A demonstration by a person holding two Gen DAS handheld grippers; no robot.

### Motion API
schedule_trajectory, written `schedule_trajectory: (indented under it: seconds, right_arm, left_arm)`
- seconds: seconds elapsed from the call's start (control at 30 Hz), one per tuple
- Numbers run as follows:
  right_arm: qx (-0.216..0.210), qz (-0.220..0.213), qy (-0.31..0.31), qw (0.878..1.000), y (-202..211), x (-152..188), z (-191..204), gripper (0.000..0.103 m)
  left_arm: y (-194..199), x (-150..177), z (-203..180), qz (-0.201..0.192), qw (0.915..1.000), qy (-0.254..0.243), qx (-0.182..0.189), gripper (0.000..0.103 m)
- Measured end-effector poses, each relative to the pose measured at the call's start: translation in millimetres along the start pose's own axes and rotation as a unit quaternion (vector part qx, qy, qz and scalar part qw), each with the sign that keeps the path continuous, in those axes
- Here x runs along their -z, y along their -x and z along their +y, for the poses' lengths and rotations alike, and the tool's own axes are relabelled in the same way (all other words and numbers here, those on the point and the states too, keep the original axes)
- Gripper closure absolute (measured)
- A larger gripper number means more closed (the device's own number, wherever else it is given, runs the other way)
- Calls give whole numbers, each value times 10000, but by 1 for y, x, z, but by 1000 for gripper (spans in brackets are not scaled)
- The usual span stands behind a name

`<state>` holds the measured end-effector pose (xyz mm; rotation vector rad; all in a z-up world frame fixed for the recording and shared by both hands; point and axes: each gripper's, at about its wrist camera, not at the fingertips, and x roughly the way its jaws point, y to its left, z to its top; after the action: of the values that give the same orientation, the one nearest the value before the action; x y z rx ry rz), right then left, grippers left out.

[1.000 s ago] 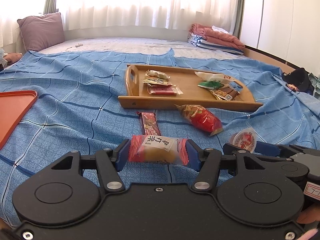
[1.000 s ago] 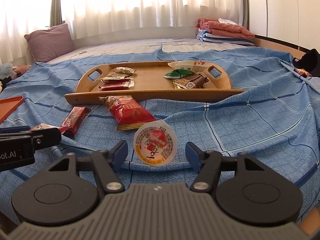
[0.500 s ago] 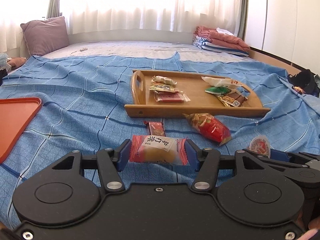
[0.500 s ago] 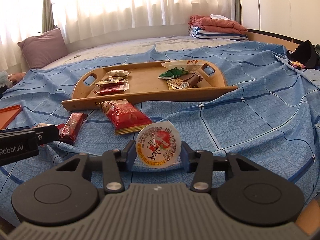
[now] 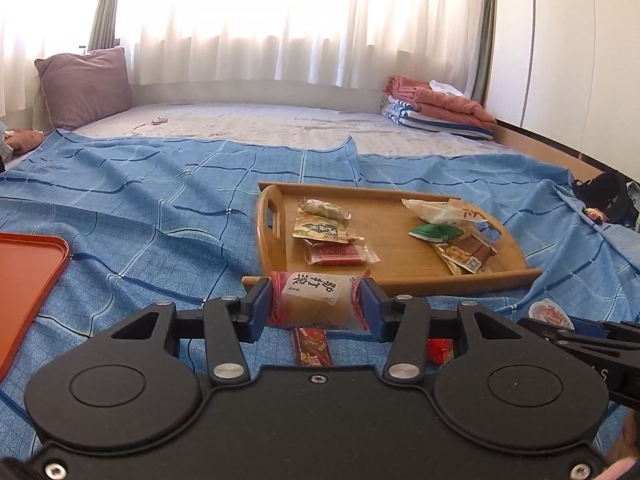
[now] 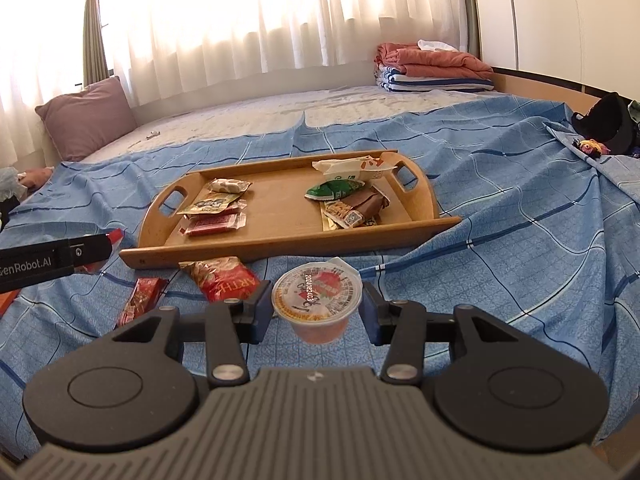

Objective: Organize snacks
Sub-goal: 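Carry the pink cake bar and jelly cup over the wooden tray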

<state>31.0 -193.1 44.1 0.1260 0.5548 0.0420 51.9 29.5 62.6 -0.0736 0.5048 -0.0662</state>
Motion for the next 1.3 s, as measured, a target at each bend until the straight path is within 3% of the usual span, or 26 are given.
schedule_trajectory:
  seconds: [0.3, 0.57, 0.83, 1.3]
  right_arm:
    - [69, -69, -133, 9999, -22, -46, -23, 53]
    - [30, 350, -397, 9986, -76, -82, -58, 53]
    - [142, 805, -401, 9958, -123, -85, -74, 53]
    - [165, 883, -168, 9958, -149, -82, -71, 53]
  left_arm:
    - [-32, -32, 3, 201, 9993, 219, 232, 58]
    - [-78, -60, 5, 532, 9971, 384, 379, 58]
    - [-124, -56, 3, 856, 9949, 418, 316, 58]
    - [-160, -44, -8, 1009, 9946, 203, 133, 58]
